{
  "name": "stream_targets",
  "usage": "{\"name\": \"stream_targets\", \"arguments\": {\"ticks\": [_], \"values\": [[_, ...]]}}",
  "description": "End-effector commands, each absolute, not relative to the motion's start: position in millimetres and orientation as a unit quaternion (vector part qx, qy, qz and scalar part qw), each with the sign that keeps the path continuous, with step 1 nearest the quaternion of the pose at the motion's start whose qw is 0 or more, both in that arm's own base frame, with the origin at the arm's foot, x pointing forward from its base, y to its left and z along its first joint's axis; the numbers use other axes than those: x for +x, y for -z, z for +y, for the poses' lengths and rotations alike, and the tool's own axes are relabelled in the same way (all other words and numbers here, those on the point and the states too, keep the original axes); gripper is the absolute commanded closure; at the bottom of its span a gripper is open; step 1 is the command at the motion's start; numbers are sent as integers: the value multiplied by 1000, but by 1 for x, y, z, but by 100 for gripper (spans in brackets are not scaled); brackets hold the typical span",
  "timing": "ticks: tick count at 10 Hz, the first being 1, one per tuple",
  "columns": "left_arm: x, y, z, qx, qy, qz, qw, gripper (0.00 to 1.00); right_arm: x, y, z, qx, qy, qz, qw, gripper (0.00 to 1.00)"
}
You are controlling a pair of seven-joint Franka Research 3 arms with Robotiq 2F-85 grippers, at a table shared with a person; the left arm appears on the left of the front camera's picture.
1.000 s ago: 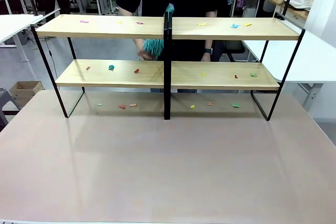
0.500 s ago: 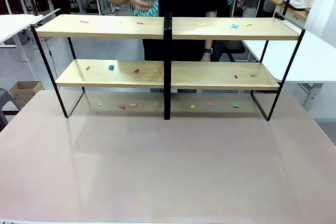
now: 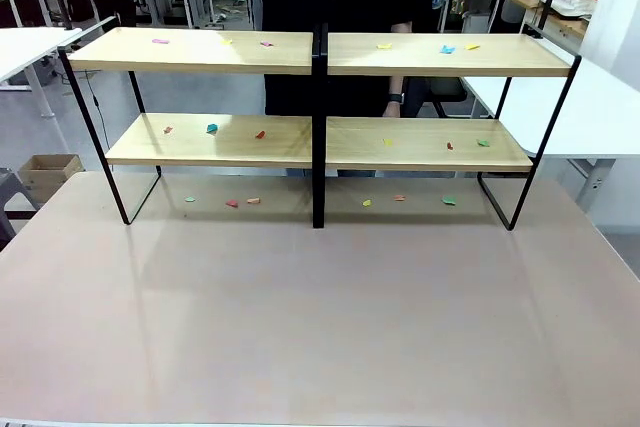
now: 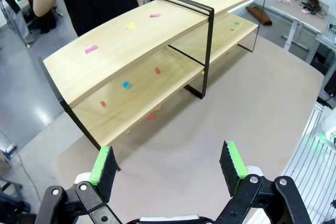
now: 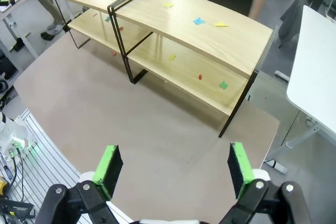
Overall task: Clean the shelves.
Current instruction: Pick up the Duster when the human hands it over.
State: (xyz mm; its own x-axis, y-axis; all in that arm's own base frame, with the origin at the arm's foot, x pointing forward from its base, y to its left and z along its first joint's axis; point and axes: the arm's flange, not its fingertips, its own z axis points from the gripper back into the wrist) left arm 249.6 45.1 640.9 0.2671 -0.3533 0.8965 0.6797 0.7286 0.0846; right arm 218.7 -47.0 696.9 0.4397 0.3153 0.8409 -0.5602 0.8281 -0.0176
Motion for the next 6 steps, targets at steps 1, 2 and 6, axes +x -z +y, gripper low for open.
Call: {"name": "stream_targets", "arguments": {"ticks": [1,2,6], "values": [[252,-628,41,-143,303,-494,802,0,225,-692,-49,129,-252,-467,838,0],[250,-641,45,-161,331,-507,780,0,219,-697,-47,133,-261,-460,838,0],[250,-641,45,-161,331,-507,780,0,219,-697,-47,133,-261,-460,838,0]]}}
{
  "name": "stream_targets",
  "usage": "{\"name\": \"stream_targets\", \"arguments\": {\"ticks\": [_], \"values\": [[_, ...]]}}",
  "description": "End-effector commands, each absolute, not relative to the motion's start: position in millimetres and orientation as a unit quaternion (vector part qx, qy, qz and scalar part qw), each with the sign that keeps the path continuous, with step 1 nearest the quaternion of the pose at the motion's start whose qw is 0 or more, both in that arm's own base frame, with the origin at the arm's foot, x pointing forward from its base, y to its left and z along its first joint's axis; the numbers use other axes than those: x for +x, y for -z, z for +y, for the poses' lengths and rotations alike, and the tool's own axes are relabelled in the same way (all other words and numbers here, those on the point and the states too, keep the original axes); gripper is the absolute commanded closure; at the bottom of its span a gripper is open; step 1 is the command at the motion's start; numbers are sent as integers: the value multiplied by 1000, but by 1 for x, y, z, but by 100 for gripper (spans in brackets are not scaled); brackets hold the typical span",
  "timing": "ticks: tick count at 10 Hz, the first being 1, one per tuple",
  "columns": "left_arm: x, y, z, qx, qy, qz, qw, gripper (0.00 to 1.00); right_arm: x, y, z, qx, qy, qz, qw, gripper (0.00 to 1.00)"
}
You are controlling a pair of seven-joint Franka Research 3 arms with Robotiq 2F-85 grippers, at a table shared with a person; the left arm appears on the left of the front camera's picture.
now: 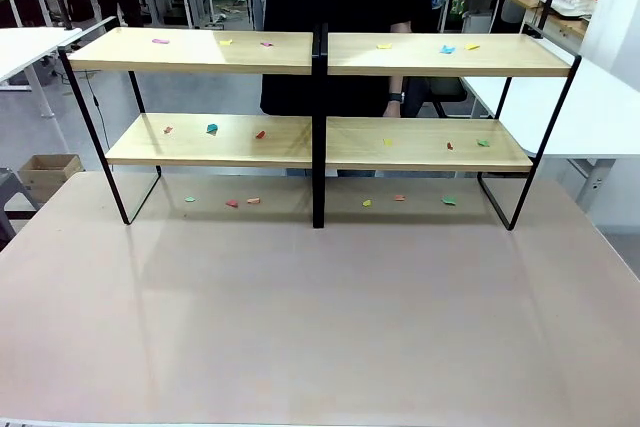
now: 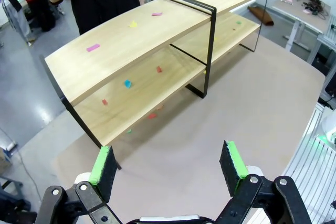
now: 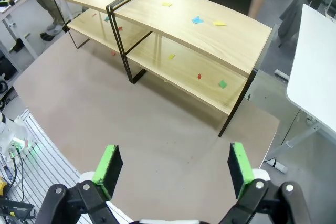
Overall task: Clean the shelves.
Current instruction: Pick up the Duster when the human hands it over.
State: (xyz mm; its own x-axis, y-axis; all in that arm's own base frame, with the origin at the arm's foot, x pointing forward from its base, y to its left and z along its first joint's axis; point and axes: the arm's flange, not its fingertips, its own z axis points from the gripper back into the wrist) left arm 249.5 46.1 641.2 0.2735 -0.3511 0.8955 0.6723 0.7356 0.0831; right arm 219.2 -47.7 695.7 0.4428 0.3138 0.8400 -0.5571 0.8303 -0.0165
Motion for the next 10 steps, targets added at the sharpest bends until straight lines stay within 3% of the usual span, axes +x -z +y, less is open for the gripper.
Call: {"name": "stream_targets", "arguments": {"ticks": [1,7,10], "values": [[250,-641,45,-161,331,-507,780,0,219,-697,-47,133,-261,-460,838,0],[249,-641,46,-159,327,-506,782,0,219,-697,-47,133,-261,-460,838,0],[282,-658,49,-280,318,-481,768,0,219,-697,-47,133,-261,-460,838,0]]}}
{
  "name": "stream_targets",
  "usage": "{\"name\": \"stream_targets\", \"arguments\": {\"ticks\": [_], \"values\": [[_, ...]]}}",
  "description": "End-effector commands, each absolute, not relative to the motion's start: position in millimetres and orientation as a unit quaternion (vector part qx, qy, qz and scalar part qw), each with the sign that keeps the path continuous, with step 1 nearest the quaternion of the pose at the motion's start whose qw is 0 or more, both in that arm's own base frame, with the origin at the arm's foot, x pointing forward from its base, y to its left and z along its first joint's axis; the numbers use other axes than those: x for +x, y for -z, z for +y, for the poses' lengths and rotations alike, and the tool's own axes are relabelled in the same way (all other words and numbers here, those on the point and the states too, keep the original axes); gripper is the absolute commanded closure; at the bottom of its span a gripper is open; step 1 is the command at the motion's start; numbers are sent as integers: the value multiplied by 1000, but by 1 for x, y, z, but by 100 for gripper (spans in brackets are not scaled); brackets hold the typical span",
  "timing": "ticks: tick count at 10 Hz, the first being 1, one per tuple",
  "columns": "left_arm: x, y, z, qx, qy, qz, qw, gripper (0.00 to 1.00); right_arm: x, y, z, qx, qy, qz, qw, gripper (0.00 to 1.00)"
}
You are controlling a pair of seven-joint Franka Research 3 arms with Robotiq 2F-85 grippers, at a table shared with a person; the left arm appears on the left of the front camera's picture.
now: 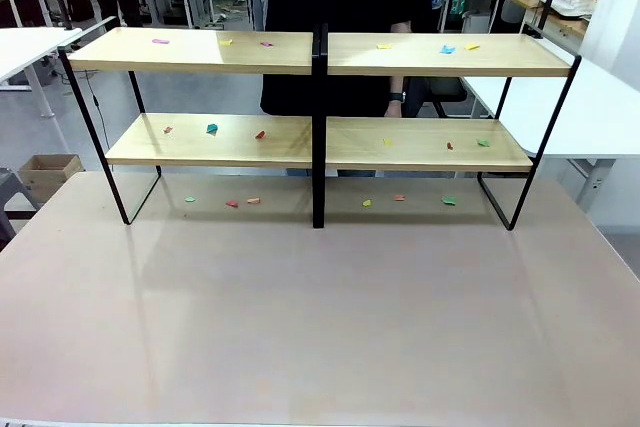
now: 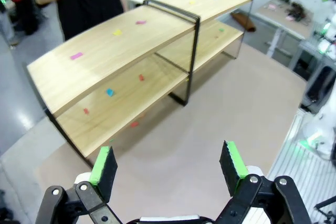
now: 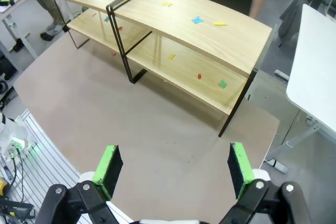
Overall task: Clean the shelves.
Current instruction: Pick up the Duster when the human hands it over.
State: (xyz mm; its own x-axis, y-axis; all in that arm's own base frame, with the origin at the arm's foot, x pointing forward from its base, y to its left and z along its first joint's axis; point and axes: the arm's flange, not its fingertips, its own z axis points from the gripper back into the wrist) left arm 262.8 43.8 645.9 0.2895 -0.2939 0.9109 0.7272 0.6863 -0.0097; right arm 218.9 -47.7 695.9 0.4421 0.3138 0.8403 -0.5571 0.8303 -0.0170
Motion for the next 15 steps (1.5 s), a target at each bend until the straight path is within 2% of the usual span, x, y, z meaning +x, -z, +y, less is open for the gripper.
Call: {"name": "stream_targets", "arguments": {"ticks": [1,3,5,7,8,9,10,11,15], "values": [[303,-671,46,-334,295,-463,766,0,219,-697,-47,133,-261,-460,838,0],[381,-704,42,-433,226,-387,782,0,219,-697,-47,133,-261,-460,838,0],[458,-722,12,-543,250,-231,767,0,219,-697,-47,133,-261,-460,838,0],[527,-733,-28,-624,198,-158,740,0,219,-697,-47,133,-261,-460,838,0],[546,-734,-45,-658,168,-127,724,0,219,-697,-47,133,-261,-460,838,0],[560,-729,-60,-679,164,-78,711,0,219,-697,-47,133,-261,-460,838,0],[567,-721,-73,-670,161,-56,723,0,219,-697,-47,133,-261,-460,838,0],[566,-716,-80,-654,168,-43,736,0,219,-697,-47,133,-261,-460,838,0],[561,-712,-86,-661,175,-30,729,0,219,-697,-47,133,-261,-460,838,0]]}}
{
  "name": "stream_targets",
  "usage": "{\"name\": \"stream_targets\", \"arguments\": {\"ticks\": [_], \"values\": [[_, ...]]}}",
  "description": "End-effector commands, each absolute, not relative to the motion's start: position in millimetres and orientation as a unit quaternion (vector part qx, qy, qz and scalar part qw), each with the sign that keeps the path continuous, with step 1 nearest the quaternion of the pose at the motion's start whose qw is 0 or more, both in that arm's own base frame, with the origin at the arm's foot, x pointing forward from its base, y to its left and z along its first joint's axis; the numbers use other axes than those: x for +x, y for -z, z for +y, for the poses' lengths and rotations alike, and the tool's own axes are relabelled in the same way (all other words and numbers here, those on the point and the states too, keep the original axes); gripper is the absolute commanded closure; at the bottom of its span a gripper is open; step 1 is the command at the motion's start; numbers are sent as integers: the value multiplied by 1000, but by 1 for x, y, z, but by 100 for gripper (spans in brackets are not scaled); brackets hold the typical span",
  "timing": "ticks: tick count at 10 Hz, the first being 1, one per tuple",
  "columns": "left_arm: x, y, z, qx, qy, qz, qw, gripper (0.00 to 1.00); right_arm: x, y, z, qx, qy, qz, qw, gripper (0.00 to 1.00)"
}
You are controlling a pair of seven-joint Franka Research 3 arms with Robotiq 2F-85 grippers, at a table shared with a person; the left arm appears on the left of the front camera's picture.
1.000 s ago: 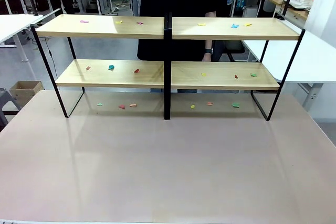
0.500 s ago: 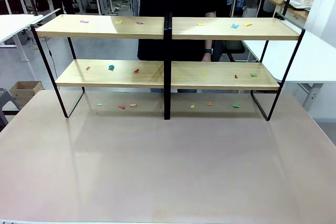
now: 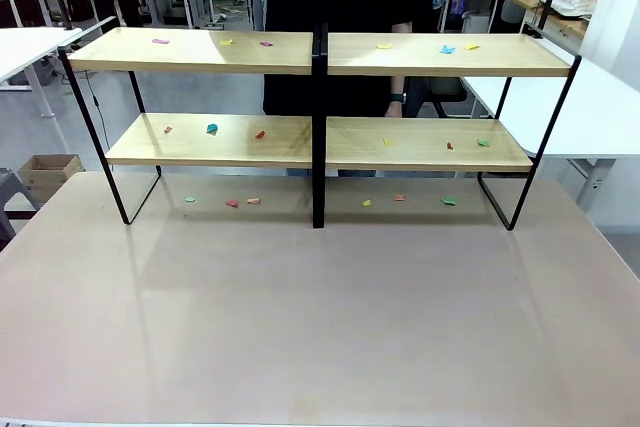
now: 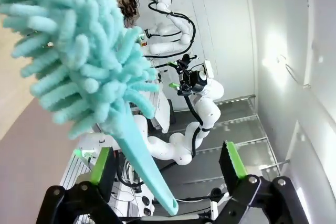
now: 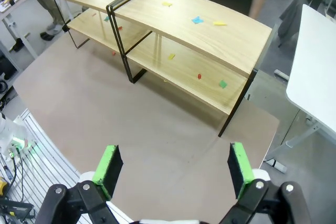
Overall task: Clean the shelves.
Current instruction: Pick up the Duster when the human hands it over.
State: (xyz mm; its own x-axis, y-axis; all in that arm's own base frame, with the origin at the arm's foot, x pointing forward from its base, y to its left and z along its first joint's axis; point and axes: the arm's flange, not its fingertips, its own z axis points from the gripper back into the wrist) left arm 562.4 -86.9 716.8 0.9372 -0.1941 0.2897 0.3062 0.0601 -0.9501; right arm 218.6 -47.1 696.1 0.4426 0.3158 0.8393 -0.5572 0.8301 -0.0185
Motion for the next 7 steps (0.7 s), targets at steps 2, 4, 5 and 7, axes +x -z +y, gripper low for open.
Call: {"name": "stream_targets", "arguments": {"ticks": [2,4,5,7], "values": [[561,-707,-93,-652,186,-21,735,19,219,-697,-47,133,-261,-460,838,0],[560,-704,-97,-646,205,-13,735,75,219,-697,-47,133,-261,-460,838,0],[561,-704,-98,-646,206,-12,735,100,219,-697,-47,133,-261,-460,838,0],[563,-702,-97,-646,208,-11,735,100,219,-697,-47,133,-261,-460,838,0]]}}
